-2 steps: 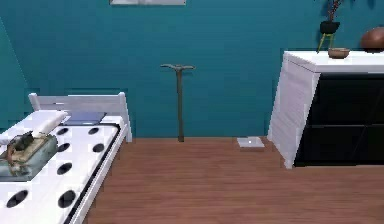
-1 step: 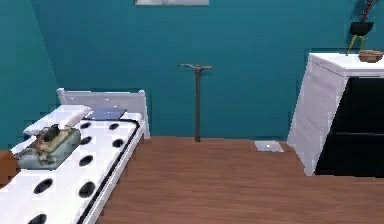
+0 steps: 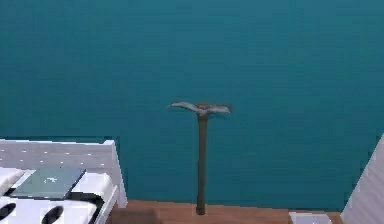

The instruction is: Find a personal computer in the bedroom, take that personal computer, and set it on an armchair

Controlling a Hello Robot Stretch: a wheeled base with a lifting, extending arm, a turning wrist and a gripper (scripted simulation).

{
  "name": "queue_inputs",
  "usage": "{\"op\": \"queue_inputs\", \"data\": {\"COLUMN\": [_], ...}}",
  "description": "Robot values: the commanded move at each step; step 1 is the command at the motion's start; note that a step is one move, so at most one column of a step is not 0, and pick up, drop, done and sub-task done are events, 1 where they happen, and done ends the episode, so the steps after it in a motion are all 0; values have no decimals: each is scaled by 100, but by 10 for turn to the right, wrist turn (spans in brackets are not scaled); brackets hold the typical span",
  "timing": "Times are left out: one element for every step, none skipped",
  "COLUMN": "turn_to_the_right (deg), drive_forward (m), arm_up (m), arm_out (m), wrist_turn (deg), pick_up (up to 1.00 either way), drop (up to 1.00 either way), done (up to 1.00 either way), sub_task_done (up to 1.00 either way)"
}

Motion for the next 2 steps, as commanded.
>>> {"op": "queue_inputs", "data": {"turn_to_the_right": [-30, 0], "drive_forward": [0, 35], "arm_up": [0, 0], "arm_out": [0, 0], "wrist_turn": [0, 0], "pick_up": [0, 0], "drop": [0, 0], "done": [0, 0], "sub_task_done": [0, 0]}}
